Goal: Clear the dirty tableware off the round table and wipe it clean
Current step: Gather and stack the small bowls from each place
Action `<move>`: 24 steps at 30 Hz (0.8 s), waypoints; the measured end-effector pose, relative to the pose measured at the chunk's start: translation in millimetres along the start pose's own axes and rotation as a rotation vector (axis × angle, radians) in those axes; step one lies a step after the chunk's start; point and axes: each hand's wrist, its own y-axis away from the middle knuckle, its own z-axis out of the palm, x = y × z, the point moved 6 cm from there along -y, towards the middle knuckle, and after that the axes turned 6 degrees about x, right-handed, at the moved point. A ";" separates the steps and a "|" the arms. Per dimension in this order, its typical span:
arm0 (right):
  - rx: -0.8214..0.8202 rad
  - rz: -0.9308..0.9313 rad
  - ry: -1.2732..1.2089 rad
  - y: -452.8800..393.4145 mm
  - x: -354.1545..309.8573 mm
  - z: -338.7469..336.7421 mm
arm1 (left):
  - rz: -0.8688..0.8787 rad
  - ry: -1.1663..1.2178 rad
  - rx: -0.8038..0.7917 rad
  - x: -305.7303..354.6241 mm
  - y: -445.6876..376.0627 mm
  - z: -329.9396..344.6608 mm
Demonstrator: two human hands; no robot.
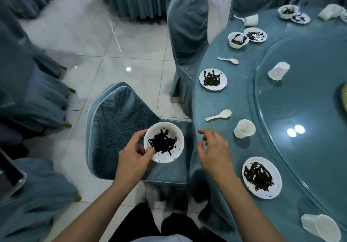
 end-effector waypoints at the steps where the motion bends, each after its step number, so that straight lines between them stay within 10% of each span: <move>1: 0.005 -0.052 0.041 -2.7 -15.2 5.2 | -0.015 0.013 0.034 -2.2 0.3 -14.5; 11: -0.034 -0.288 0.125 -8.9 -172.3 65.7 | -0.017 0.133 0.195 -22.6 -17.9 -168.0; 24: 0.040 -0.150 0.130 -14.0 -340.8 164.6 | -0.024 0.187 0.071 -88.2 -115.9 -333.6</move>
